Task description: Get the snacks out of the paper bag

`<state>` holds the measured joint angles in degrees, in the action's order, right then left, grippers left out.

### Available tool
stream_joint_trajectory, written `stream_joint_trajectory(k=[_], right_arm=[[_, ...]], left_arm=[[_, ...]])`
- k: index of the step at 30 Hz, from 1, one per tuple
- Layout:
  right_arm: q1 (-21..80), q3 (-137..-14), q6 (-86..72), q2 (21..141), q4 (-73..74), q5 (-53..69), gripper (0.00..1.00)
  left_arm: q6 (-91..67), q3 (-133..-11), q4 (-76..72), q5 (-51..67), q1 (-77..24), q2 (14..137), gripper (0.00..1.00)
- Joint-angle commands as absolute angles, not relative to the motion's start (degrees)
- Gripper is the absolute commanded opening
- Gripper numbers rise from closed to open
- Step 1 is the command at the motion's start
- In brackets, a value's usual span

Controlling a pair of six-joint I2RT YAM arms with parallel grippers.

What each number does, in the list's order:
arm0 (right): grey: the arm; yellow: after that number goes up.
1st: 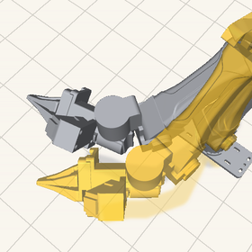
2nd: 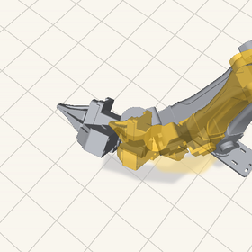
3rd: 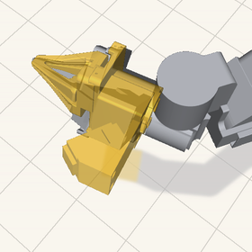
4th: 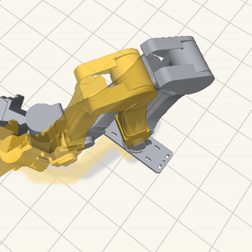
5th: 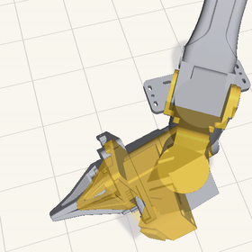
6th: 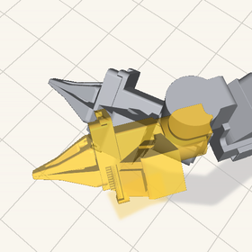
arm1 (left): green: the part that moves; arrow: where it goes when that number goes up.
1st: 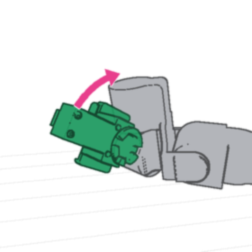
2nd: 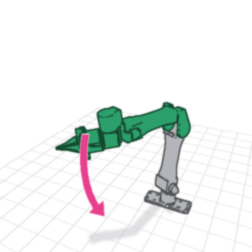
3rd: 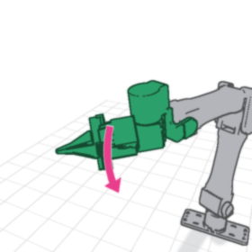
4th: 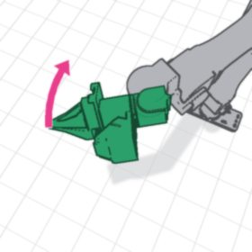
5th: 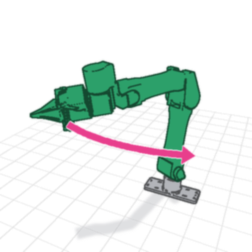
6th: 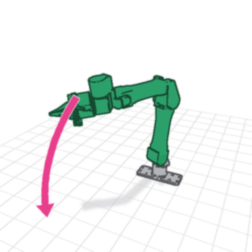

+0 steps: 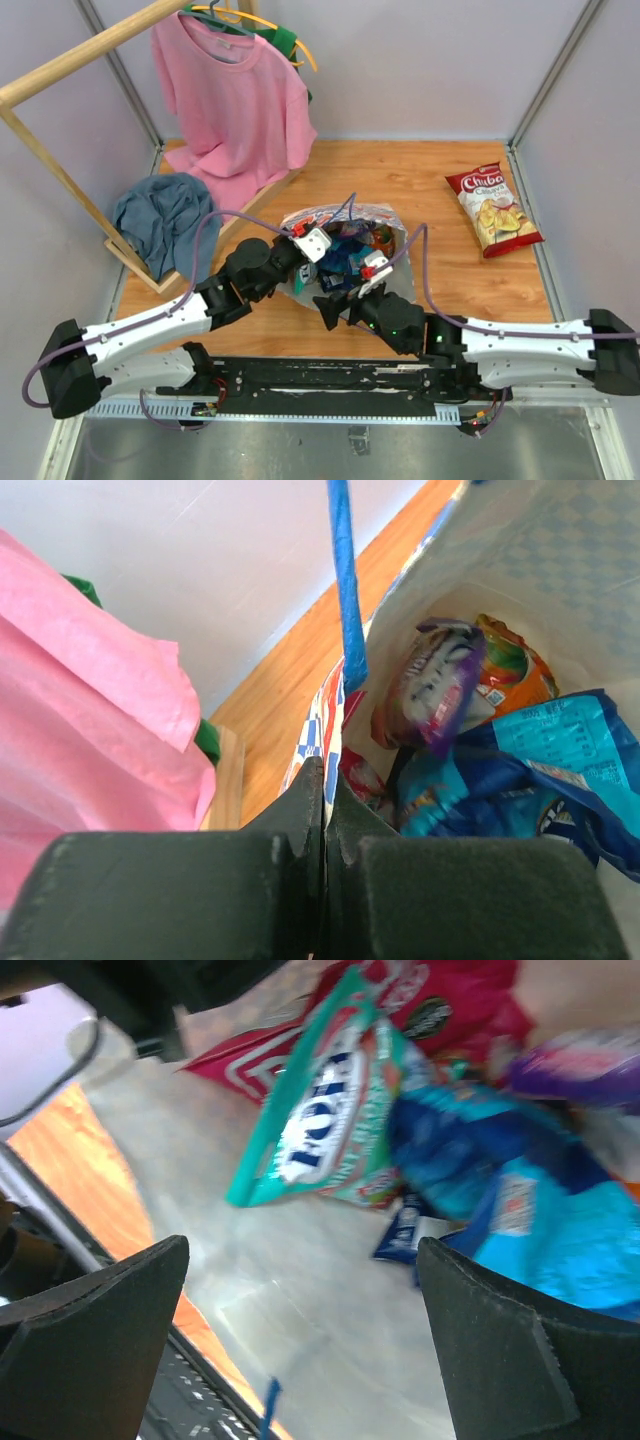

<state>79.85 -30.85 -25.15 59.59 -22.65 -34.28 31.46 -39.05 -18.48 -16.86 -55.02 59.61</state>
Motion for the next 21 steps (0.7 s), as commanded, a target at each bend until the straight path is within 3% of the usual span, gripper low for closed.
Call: stream_joint_trajectory(k=[1,4,12,21], right_arm=[[80.2,-32.3,-18.8,52.4,-4.7,-41.3,0.99],[78.9,-34.2,-17.3,50.1,-1.4,-41.6,0.98],[66.0,-42.0,-20.7,56.8,8.2,-20.1,0.86],[62.7,-47.4,-20.8,68.2,10.9,-12.8,0.57]], left_arm=[[26.8,-36.9,-22.2,-15.0,-54.9,56.2,0.01],[25.4,-36.7,-21.2,-13.2,-55.0,54.8,0.01],[23.4,-38.3,-19.1,-11.5,-55.9,54.7,0.0],[21.9,-40.3,-17.4,-12.9,-56.7,56.1,0.01]])
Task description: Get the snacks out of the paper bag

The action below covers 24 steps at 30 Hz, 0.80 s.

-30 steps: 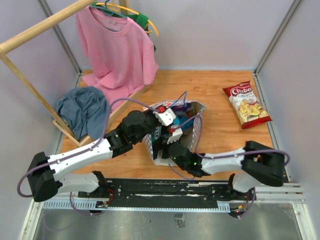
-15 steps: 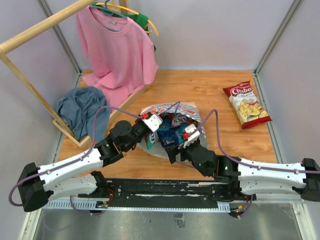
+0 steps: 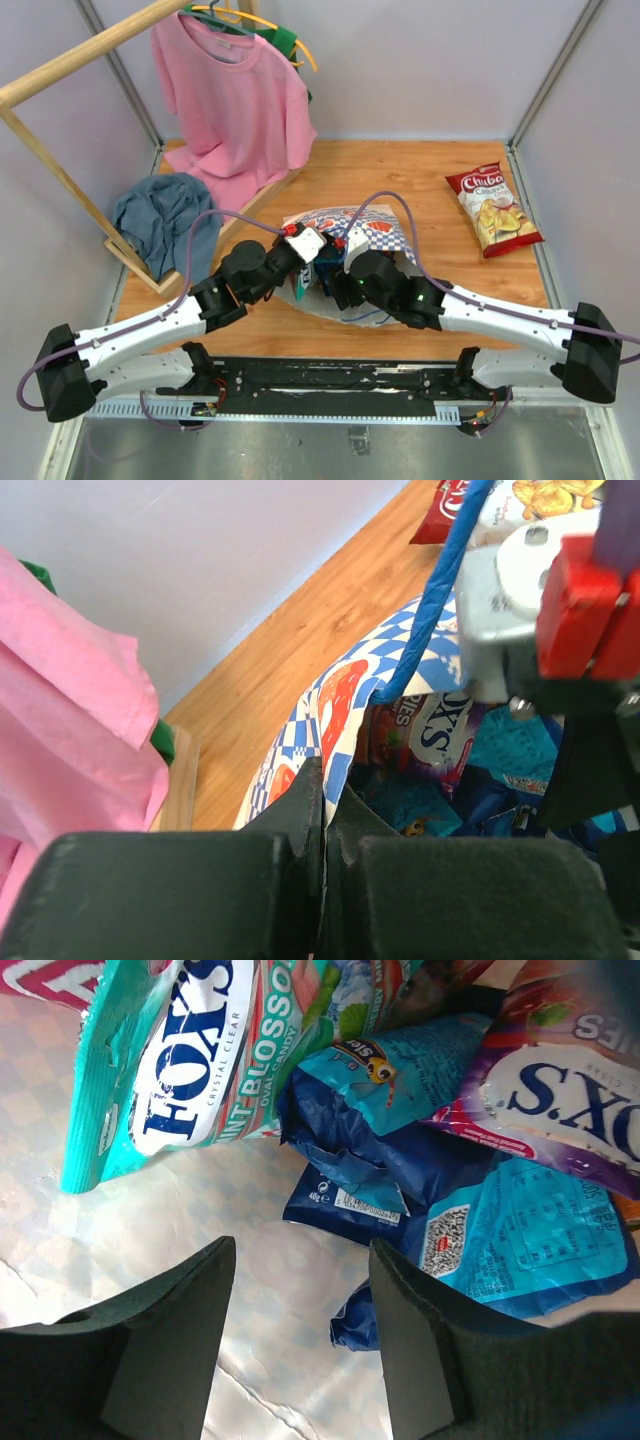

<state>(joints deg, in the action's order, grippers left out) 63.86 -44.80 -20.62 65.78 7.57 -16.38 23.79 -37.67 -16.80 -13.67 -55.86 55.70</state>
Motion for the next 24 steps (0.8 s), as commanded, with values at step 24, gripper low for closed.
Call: stream_joint_trajectory(k=[24], right_arm=[[61.1,-41.3,-26.4,61.5,13.2,-20.3,0.54]], left_arm=[[19.8,-41.5,-15.5,-18.0,-56.7,58.0,0.01]])
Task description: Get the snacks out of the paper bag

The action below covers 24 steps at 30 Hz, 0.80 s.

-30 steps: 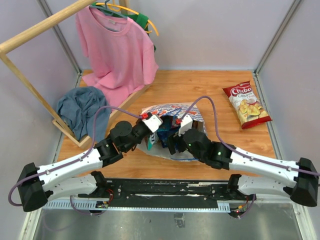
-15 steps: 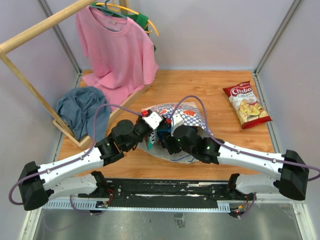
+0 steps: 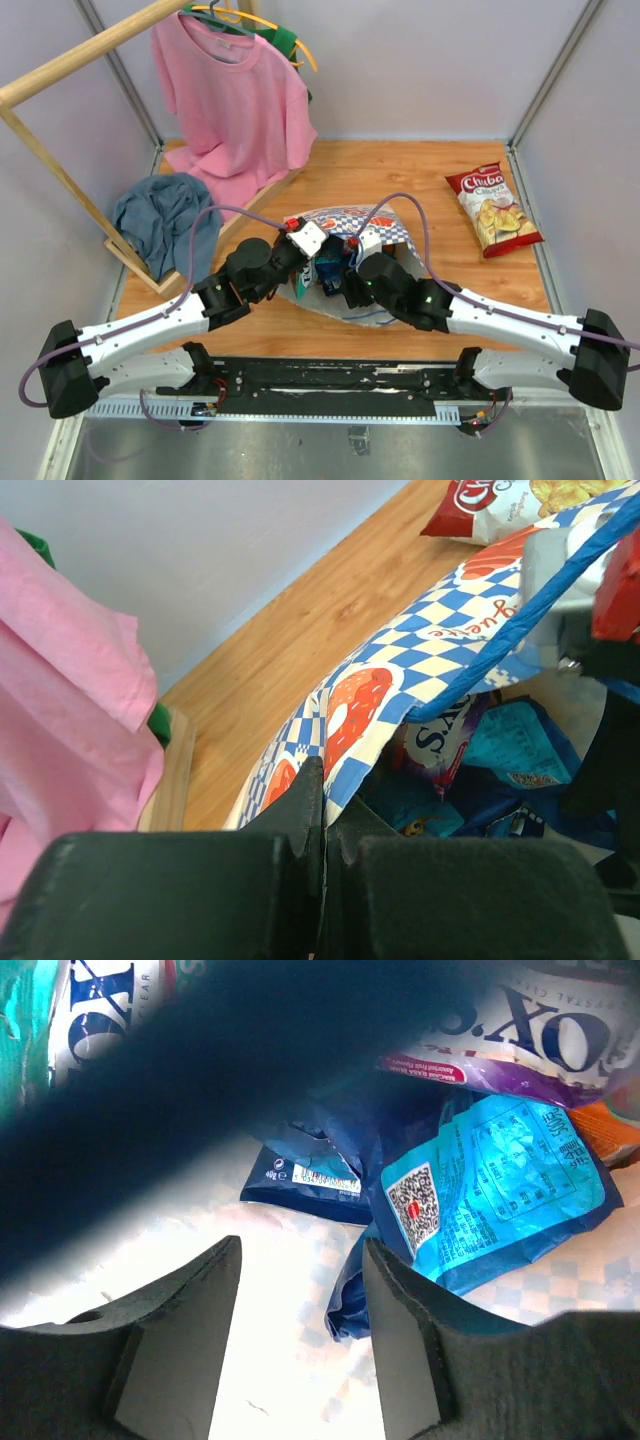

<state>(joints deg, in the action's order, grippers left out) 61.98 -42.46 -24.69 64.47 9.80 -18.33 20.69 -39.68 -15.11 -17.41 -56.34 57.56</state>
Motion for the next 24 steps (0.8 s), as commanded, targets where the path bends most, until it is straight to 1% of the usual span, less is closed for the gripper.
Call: stream_joint_trajectory(k=[1,4,9,15,16,19,22,24], right_arm=[[61.1,-41.1,-26.4,60.7,13.2,-20.3,0.55],[61.1,-41.0,-26.5,58.1,13.8,-20.1,0.58],[61.1,-40.1,-26.9,54.4,14.9,-20.8,0.59],[60.0,-41.7,-26.8,57.9,19.6,-20.7,0.6],[60.0,-41.9,-26.9,58.8,19.8,-20.4,0.59],[59.6,-42.6,-27.1,61.9,20.1,-19.7,0.51],[59.3,-43.1,-27.2,64.5,20.0,-19.1,0.48],[59.3,-43.3,-27.3,65.4,19.7,-18.9,0.42]], left_arm=[[19.8,-41.5,-15.4,-18.1,-56.7,58.1,0.01],[19.6,-41.7,-15.1,-18.2,-56.7,58.4,0.01],[19.4,-42.6,-14.5,-18.1,-56.7,58.5,0.01],[19.3,-42.9,-13.9,-18.4,-56.6,58.2,0.01],[19.3,-42.9,-13.7,-18.4,-56.7,58.2,0.01],[19.3,-43.1,-13.0,-18.6,-56.7,58.0,0.01],[19.4,-43.1,-12.6,-18.6,-56.7,57.5,0.01],[19.4,-42.9,-12.3,-18.6,-56.7,57.1,0.01]])
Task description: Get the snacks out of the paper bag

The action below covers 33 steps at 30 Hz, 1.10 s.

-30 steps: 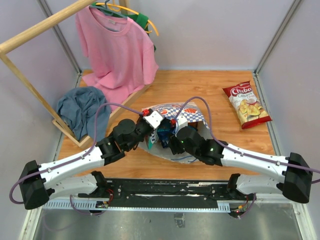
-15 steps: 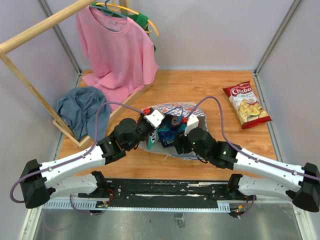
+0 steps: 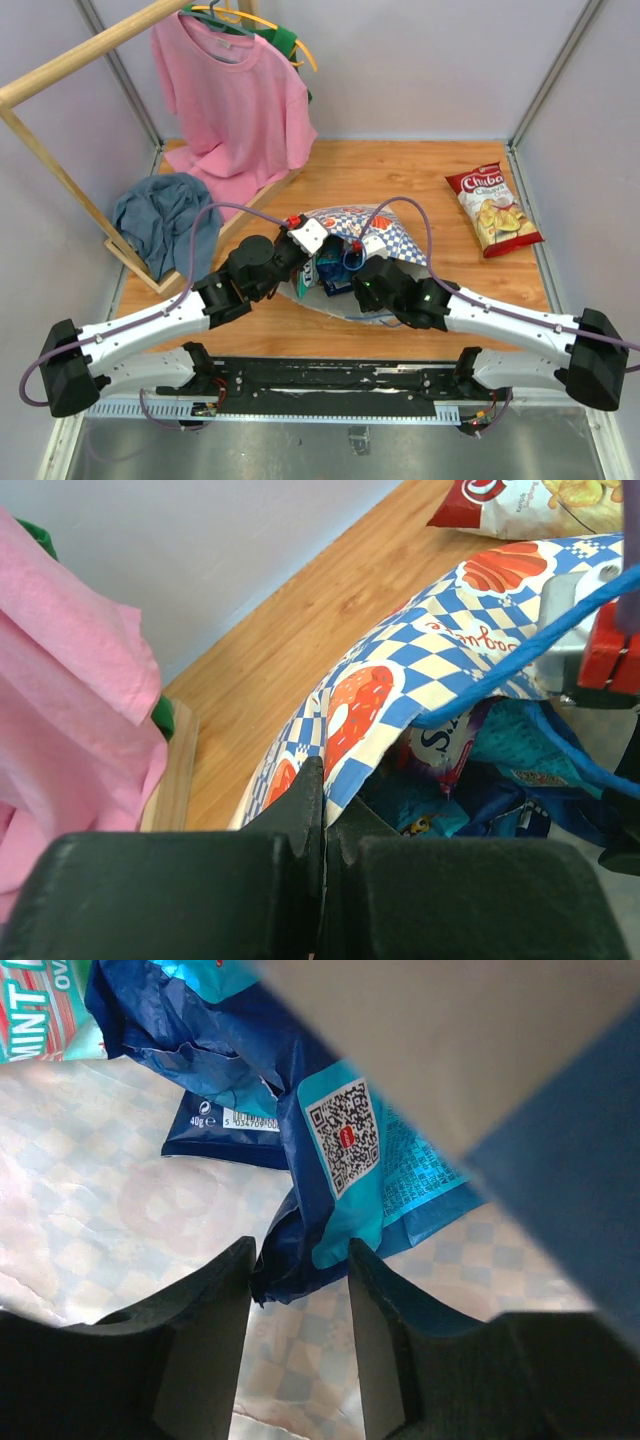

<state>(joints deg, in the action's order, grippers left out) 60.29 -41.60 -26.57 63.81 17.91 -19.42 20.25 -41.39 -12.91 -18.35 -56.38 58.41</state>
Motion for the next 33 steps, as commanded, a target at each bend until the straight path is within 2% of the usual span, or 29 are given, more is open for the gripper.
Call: stream_joint_trajectory(k=[1,5,14,21,33], right_arm=[[59.3,-43.3,-27.4,65.7,19.6,-18.9,0.4],[59.3,-43.2,-27.9,66.1,19.8,-18.9,0.33],[59.3,-43.6,-27.6,66.5,20.2,-19.9,0.01],[59.3,-44.4,-27.2,63.8,20.6,-19.4,0.01],[61.9,-52.2,-23.1,49.2,23.2,-18.3,0.01]], left_arm=[[19.4,-42.8,-12.2,-18.7,-56.7,56.9,0.01],[19.2,-42.2,-11.8,-18.8,-56.7,56.1,0.01],[19.3,-41.8,-11.6,-19.5,-56.6,56.2,0.01],[19.4,-41.2,-12.0,-20.0,-56.7,56.4,0.0],[18.7,-41.7,-12.2,-21.3,-56.7,57.5,0.0]])
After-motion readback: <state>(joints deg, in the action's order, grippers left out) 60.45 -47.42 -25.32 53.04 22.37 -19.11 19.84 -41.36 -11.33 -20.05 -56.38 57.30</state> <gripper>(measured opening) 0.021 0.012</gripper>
